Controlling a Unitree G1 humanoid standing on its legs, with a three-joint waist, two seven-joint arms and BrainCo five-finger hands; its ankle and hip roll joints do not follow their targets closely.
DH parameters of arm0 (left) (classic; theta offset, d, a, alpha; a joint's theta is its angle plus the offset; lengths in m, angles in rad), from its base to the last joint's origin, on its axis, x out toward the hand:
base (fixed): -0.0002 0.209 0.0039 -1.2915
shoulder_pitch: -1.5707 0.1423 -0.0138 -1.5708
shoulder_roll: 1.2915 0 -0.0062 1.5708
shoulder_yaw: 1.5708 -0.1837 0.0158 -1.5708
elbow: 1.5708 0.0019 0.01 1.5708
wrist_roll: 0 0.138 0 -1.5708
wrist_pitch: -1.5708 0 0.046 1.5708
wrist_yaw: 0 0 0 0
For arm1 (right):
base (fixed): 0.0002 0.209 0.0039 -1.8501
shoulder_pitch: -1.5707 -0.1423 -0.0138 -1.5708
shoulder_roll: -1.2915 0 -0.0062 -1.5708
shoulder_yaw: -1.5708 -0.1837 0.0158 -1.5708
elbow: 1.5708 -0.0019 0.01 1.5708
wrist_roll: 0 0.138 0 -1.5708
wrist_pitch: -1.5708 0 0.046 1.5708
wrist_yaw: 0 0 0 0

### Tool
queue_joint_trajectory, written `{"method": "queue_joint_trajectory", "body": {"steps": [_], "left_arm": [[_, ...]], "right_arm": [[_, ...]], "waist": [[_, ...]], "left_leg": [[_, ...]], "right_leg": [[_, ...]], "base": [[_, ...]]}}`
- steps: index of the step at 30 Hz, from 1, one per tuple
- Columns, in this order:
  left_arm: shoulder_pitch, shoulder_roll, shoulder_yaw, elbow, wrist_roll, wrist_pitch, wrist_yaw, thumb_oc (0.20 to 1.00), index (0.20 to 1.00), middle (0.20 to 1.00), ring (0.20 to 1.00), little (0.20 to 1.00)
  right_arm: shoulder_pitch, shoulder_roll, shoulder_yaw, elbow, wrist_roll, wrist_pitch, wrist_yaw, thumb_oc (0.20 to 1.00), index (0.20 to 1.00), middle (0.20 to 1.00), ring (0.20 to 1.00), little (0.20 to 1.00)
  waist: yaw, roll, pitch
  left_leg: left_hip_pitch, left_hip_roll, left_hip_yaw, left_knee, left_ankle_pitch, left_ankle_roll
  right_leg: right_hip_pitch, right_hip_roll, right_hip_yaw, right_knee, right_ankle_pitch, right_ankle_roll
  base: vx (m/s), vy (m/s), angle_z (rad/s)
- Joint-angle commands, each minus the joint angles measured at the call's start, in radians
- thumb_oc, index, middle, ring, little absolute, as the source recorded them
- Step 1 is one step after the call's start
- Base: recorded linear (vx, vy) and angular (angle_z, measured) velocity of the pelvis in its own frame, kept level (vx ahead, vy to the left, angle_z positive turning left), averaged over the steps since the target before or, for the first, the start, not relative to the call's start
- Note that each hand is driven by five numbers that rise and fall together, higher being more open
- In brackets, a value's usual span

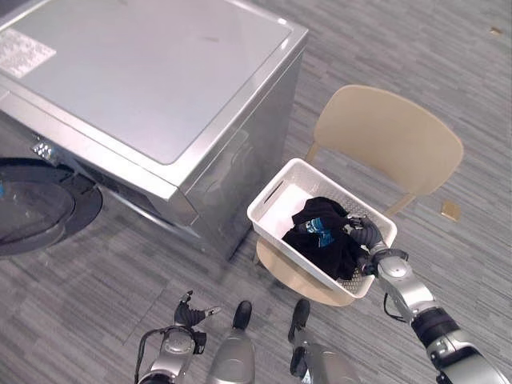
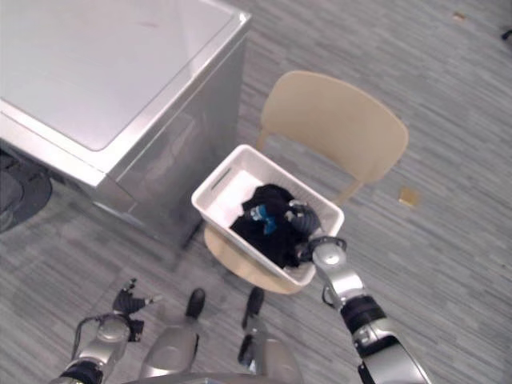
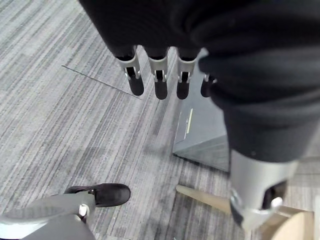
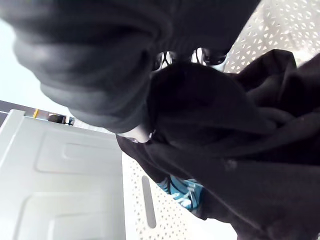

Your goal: Grab the laundry basket,head to the washer,open it,put in the laundry and shut it.

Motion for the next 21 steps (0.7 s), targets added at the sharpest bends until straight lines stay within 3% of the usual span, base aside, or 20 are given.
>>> {"method": "queue_joint_trajectory", "body": {"steps": [1, 5, 6, 8, 10, 13, 14, 16, 19, 21], "left_arm": [[0.026, 0.006, 0.015, 0.016, -0.008, -0.005, -0.001, 1.0, 1.0, 1.0, 1.0, 1.0], [0.049, 0.015, 0.027, -0.06, -0.018, -0.005, 0.001, 1.0, 1.0, 1.0, 1.0, 1.0], [0.022, 0.046, 0.002, -0.197, -0.012, -0.017, 0.002, 1.0, 1.0, 1.0, 1.0, 1.0], [0.01, 0.062, -0.023, -0.307, 0.011, -0.029, -0.003, 1.0, 1.0, 1.0, 1.0, 1.0], [0.012, 0.071, -0.039, -0.429, 0.011, -0.047, -0.005, 1.0, 1.0, 1.0, 1.0, 1.0], [0.007, 0.082, -0.044, -0.487, 0.028, -0.056, 0.003, 1.0, 1.0, 1.0, 1.0, 1.0], [0.001, 0.08, -0.06, -0.554, 0.043, -0.059, 0.009, 1.0, 1.0, 1.0, 1.0, 1.0], [-0.003, 0.071, -0.066, -0.569, 0.048, -0.059, 0.013, 1.0, 1.0, 1.0, 1.0, 1.0], [-0.026, 0.065, -0.105, -0.635, 0.087, -0.071, 0.018, 1.0, 1.0, 1.0, 1.0, 1.0], [-0.047, 0.063, -0.137, -0.681, 0.119, -0.084, 0.033, 1.0, 1.0, 1.0, 1.0, 1.0]], "right_arm": [[0.003, 0.01, -0.022, -0.099, 0.079, -0.074, 0.032, 0.2, 0.2, 0.2, 0.2, 0.2], [0.037, 0.02, -0.05, -0.213, 0.127, -0.092, 0.058, 0.2, 0.2, 0.2, 0.2, 0.2], [0.048, 0.0, -0.093, -0.309, 0.145, -0.117, 0.052, 0.2, 0.2, 0.2, 0.2, 0.2], [0.072, -0.011, -0.133, -0.369, 0.121, -0.125, 0.041, 0.2, 0.2, 0.2, 0.2, 0.2], [0.044, -0.019, -0.122, -0.406, 0.077, -0.126, 0.028, 0.2, 0.2, 0.2, 0.2, 0.2], [-0.005, -0.034, -0.1, -0.426, 0.018, -0.13, -0.003, 0.2, 0.2, 0.2, 0.2, 0.2], [-0.024, -0.043, -0.091, -0.475, -0.027, -0.132, -0.02, 0.2, 0.2, 0.2, 0.2, 0.2], [-0.032, -0.045, -0.087, -0.495, -0.045, -0.135, -0.029, 0.2, 0.2, 0.2, 0.2, 0.2], [-0.044, -0.018, -0.069, -0.569, -0.055, -0.14, -0.053, 0.2, 0.2, 0.2, 0.2, 0.2], [-0.054, 0.008, -0.039, -0.638, -0.055, -0.16, -0.05, 0.2, 0.2, 0.2, 0.2, 0.2]], "waist": [[0.002, 0.038, -0.056], [-0.007, 0.045, -0.07], [-0.031, 0.064, -0.055], [-0.032, 0.074, -0.07], [-0.013, 0.074, -0.079], [-0.001, 0.091, -0.072], [-0.014, 0.127, -0.053], [-0.032, 0.138, -0.043], [-0.087, 0.136, -0.031], [-0.115, 0.12, -0.038]], "left_leg": [[-0.008, -0.034, 0.015, 0.035, -0.08, 0.034], [0.032, -0.023, 0.021, 0.018, -0.077, 0.041], [-0.017, -0.021, -0.031, 0.053, -0.049, 0.034], [-0.067, -0.025, -0.099, 0.066, -0.017, 0.013], [-0.112, -0.027, -0.136, 0.05, 0.044, -0.026], [-0.156, -0.015, -0.142, 0.022, 0.103, -0.053], [-0.183, 0.003, -0.139, -0.022, 0.147, -0.067], [-0.183, 0.009, -0.112, -0.041, 0.143, -0.065], [-0.163, 0.031, 0.022, 0.014, 0.086, -0.027], [-0.131, 0.031, 0.036, 0.095, 0.017, -0.019]], "right_leg": [[0.09, -0.018, -0.014, 0.098, -0.246, 0.102], [0.089, -0.019, 0.002, 0.174, -0.26, 0.11], [0.06, 0.016, 0.131, 0.311, -0.309, 0.11], [0.083, 0.019, 0.208, 0.373, -0.336, 0.098], [0.156, 0.042, 0.249, 0.27, -0.391, 0.072], [0.162, 0.062, 0.225, 0.207, -0.402, 0.055], [0.139, 0.103, 0.227, 0.203, -0.406, 0.036], [0.131, 0.108, 0.209, 0.206, -0.404, 0.029], [0.112, 0.074, 0.153, 0.2, -0.374, 0.029], [0.101, 0.044, 0.121, 0.178, -0.342, 0.029]], "base": [[0.02, 0.024, -0.07], [-0.1, -0.01, -0.17], [-0.38, -0.179, 0.06], [-0.38, -0.374, 1.64], [-0.32, -0.402, 1.55], [-0.23, -0.195, 0.24], [-0.42, -0.275, 0.12], [-0.25, -0.122, 0.57], [-0.22, -0.037, 0.61], [-0.22, -0.048, 0.77]]}}
